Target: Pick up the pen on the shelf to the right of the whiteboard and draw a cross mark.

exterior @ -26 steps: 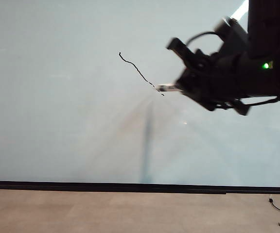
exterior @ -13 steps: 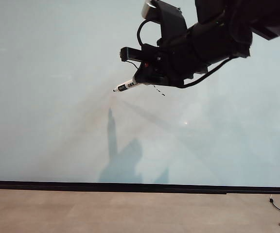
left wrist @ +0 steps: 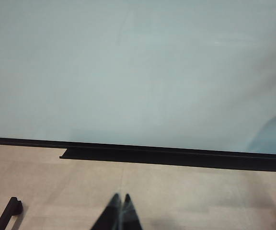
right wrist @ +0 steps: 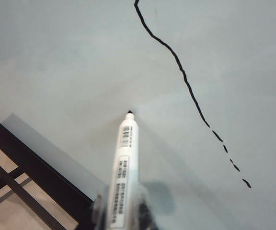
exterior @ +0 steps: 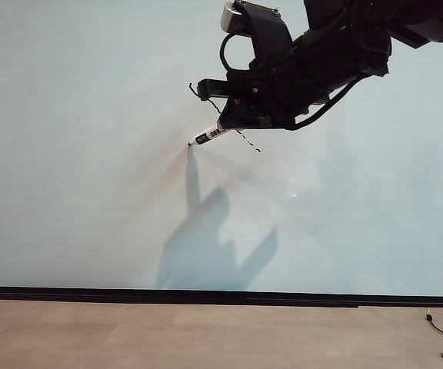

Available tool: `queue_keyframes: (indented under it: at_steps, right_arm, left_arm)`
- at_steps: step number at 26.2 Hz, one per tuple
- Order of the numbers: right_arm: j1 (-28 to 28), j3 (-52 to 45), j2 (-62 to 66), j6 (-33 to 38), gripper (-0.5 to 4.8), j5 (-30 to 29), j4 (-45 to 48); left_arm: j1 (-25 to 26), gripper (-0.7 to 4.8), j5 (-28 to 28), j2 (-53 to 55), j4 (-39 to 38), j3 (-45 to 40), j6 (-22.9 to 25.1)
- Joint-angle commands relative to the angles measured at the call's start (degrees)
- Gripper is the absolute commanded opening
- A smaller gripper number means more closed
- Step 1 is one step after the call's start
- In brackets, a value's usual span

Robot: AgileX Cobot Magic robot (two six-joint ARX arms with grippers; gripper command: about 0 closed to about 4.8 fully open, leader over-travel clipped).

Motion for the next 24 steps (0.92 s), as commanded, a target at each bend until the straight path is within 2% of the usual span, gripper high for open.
queue_keyframes:
  at_steps: [1,10,12,24]
  right_arm:
    - [-0.04,0.35,-0.44,-1.01,-0.09,2.12,0.85]
    - [-0.02,0.33,-3.26,-2.99,-0.09,5.03,-0.35]
    - [-0.11,0.33,-4.72,-3.37,-0.09,7.21,-2.23]
    - [-1.38,0.13,-10.27,-5.31,-0.09,10.05,-6.16]
  left_arm:
    - [-0.02,-0.05,0.2,0.04,0.5,0.15,0.26]
    - [-0.02,-0.05,0.2,0.04,0.5,0.15,0.26]
    - [-0.02,-0.04,0.2,0.04,0.52,0.15,0.24]
    - [-0.02,-0.04,0.2,0.04,0.52,0.15,0.26]
